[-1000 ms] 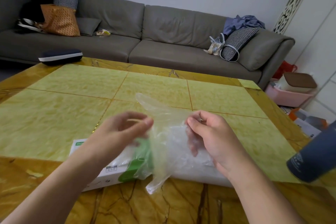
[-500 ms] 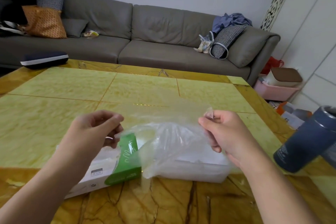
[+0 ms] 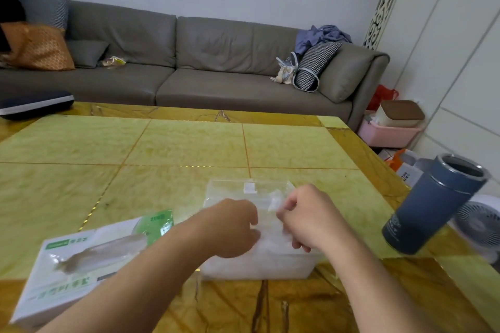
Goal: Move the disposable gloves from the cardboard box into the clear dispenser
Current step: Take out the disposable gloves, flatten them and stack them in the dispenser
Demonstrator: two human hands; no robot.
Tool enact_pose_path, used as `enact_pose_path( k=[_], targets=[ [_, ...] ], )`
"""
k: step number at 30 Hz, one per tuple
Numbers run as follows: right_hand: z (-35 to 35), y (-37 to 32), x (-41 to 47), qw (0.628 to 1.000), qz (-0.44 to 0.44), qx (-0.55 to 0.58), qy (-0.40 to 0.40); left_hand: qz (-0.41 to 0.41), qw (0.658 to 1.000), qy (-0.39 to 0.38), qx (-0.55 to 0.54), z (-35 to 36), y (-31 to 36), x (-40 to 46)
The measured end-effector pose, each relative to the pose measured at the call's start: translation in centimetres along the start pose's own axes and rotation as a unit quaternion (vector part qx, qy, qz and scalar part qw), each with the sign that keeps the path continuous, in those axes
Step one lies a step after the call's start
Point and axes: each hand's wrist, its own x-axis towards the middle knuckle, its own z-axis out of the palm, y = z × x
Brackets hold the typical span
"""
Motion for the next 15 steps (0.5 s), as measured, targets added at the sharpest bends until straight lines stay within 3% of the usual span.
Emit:
enact_pose_path(
  k=[3,15],
  targets=[
    [-0.1,0.2,0.4,0.998,0.009,-0.056,0.007,-0.005,0.998,-0.065,0.014,0.2,-0.2,0.5],
    [-2.0,-1.1,-0.4,0.979,0.025,-0.192,0.063,0.020,0.991,-0.084,0.099,0.1,1.0,1.5]
  ],
)
